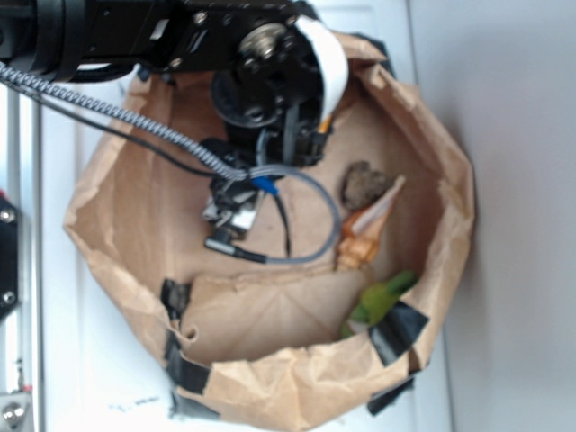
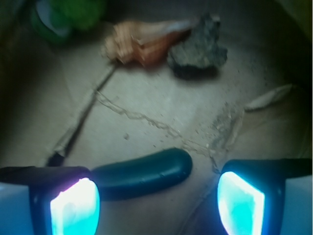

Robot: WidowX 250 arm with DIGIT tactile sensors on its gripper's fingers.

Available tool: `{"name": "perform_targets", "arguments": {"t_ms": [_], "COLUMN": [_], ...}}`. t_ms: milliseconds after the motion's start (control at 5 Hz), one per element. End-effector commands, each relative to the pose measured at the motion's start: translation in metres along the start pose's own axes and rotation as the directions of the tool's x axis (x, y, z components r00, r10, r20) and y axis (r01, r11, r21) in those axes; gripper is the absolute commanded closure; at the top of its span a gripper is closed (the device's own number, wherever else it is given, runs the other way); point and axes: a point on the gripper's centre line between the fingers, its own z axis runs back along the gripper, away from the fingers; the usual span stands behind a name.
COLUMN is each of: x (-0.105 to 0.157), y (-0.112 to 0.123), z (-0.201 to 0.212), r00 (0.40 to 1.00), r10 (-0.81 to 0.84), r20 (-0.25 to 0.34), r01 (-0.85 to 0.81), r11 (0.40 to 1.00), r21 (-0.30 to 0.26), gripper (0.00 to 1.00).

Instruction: Grab the plastic pickle.

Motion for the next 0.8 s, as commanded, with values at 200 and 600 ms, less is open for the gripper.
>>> {"name": "perform_targets", "arguments": {"t_ms": [200, 600], "x": [-0.005, 0.003], "y": [0.012, 0.013], "z": [0.014, 0.013], "r00": [0.93, 0.767], "r10": [0.35, 0.57], "r20": [-0.113, -0.294], "r01": [-0.363, -0.585], "r11": [0.923, 0.81], "r21": [-0.13, 0.045], "gripper": [0.0, 0.0]}}
